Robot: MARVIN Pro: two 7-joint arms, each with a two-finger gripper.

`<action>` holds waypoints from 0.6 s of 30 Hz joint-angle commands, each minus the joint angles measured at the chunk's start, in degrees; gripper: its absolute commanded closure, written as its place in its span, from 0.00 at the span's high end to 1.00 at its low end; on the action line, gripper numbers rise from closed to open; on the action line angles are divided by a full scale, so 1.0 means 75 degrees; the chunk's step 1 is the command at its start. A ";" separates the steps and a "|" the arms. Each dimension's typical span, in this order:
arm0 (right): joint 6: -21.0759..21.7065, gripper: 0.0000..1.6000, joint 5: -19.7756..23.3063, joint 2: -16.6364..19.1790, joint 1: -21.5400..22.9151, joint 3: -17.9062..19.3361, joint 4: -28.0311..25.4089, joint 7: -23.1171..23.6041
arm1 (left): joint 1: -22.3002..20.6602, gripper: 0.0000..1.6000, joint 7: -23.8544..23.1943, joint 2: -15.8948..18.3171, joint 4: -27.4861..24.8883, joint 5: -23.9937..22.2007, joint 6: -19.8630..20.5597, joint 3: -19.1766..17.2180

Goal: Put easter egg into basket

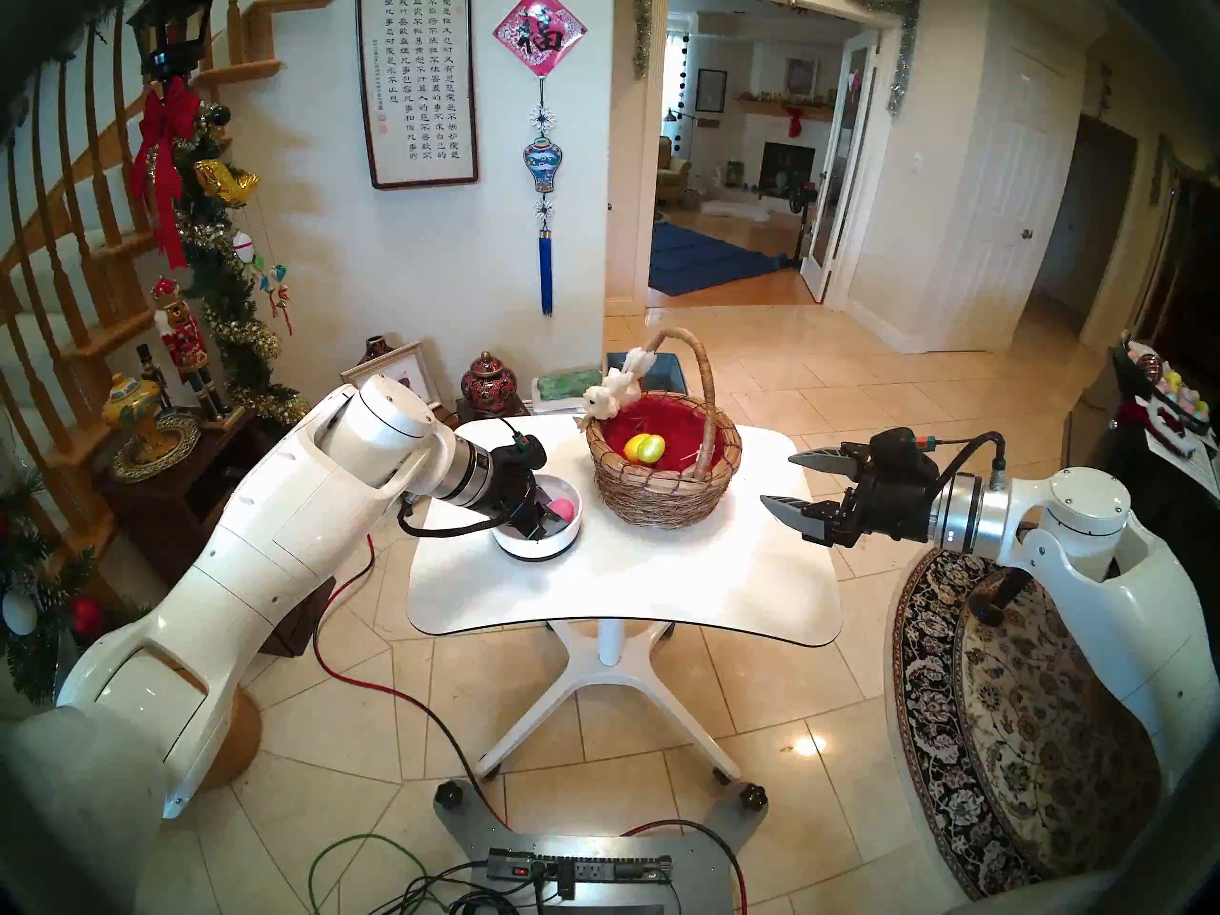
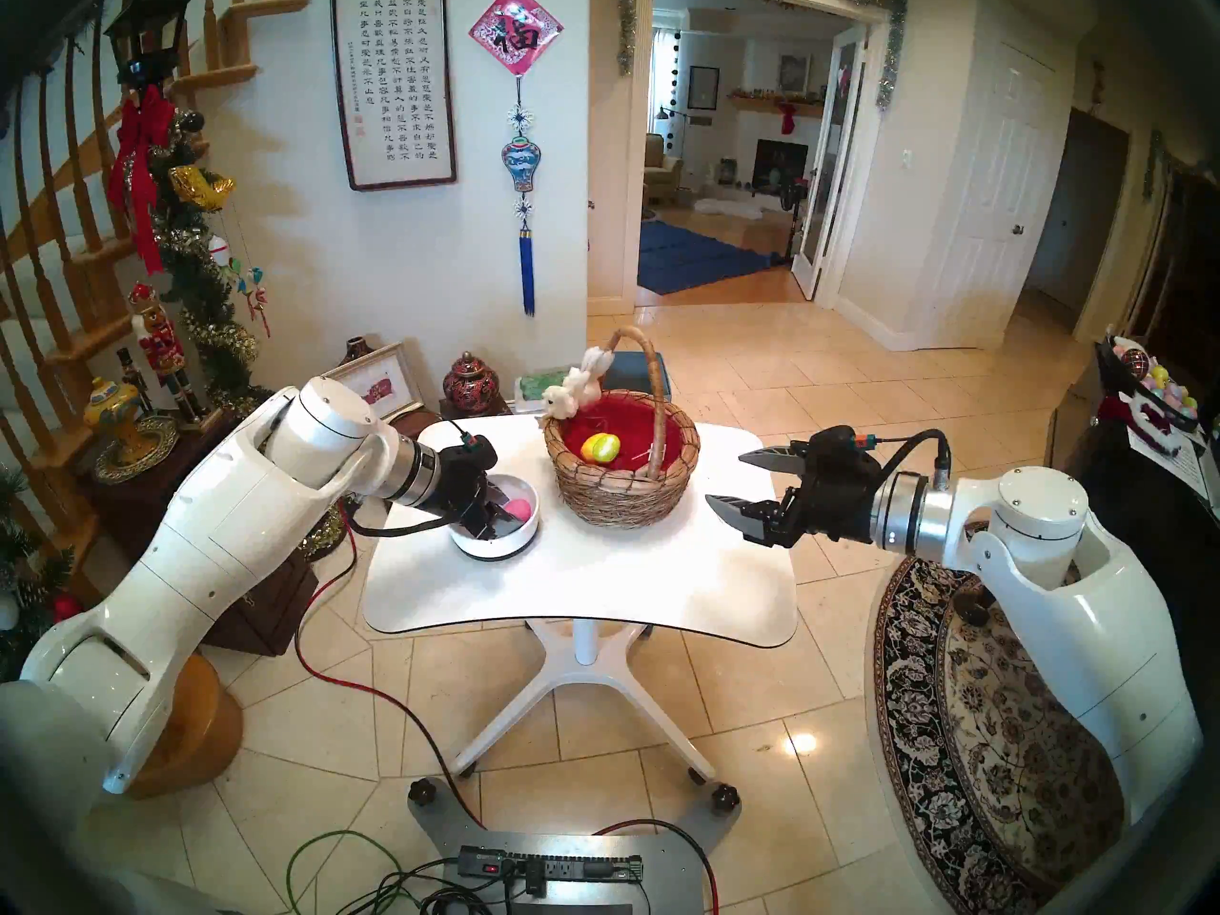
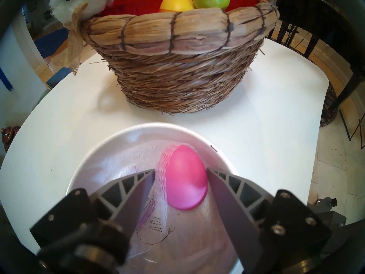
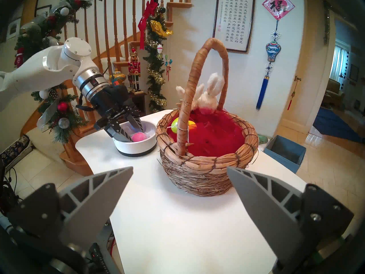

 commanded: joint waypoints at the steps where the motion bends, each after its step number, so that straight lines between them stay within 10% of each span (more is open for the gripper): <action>1: -0.0018 1.00 -0.0010 0.0025 0.0002 0.0043 -0.0016 0.0007 | -0.0040 0.68 0.0038 -0.0032 0.0017 -0.0050 0.0002 -0.0107; 18: -0.0021 1.00 -0.0005 0.0030 0.0002 0.0040 -0.0015 0.0003 | 0.0010 0.82 0.0195 0.0015 -0.0060 -0.0095 -0.0105 -0.0297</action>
